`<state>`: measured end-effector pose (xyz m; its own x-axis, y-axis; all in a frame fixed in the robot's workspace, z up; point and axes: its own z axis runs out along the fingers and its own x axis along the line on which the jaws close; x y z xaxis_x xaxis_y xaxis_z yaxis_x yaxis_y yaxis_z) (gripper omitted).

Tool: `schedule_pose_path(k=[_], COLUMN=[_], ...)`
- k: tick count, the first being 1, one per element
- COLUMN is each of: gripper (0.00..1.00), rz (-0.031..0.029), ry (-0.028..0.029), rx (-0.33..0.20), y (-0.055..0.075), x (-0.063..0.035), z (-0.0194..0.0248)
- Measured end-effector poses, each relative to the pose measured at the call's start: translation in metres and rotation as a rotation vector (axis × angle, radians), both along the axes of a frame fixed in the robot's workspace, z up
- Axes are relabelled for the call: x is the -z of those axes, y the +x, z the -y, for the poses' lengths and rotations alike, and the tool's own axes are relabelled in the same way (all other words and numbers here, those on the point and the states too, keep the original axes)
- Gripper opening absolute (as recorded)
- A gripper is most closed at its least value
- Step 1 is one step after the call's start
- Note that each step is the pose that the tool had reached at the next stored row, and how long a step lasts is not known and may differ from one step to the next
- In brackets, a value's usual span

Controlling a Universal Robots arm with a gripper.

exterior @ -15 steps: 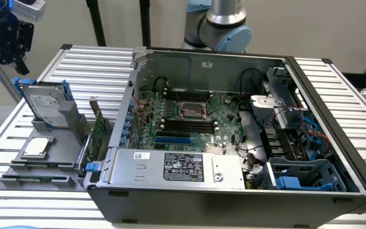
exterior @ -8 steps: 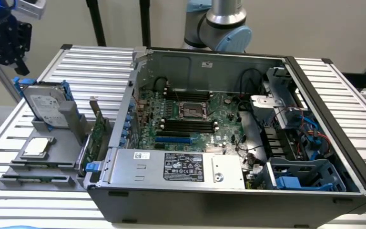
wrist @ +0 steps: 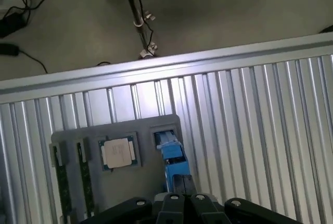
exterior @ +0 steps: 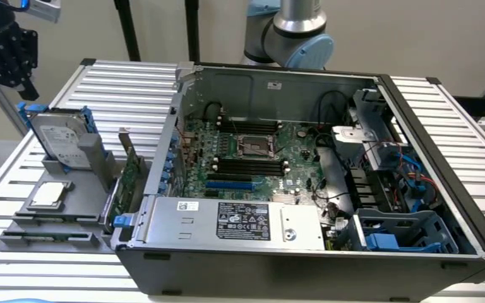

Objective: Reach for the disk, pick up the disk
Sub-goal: 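Reach for the disk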

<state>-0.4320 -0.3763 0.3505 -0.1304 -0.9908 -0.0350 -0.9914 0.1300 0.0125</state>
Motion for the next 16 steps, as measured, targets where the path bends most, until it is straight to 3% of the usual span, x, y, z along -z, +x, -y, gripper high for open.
schedule_pose_path(k=[4, 9, 11, 13, 14, 16], gripper=[0.11, 0.12, 0.18, 0.30, 0.30, 0.42], rz=[-0.0022, -0.0071, -0.0072, -0.0071, -0.0071, -0.0071], ry=[0.0002, 0.0002, 0.0001, 0.0002, 0.0002, 0.0002], rx=[-0.056, -0.059, -0.059, -0.059, -0.059, -0.059], y=[-0.0001, 0.0000, 0.0005, 0.0018, 0.0028, 0.0041], x=[0.0003, 0.0002, 0.0001, 0.0005, 0.0008, 0.0024], z=[-0.0001, -0.0001, -0.0001, 0.0000, -0.0001, -0.0001])
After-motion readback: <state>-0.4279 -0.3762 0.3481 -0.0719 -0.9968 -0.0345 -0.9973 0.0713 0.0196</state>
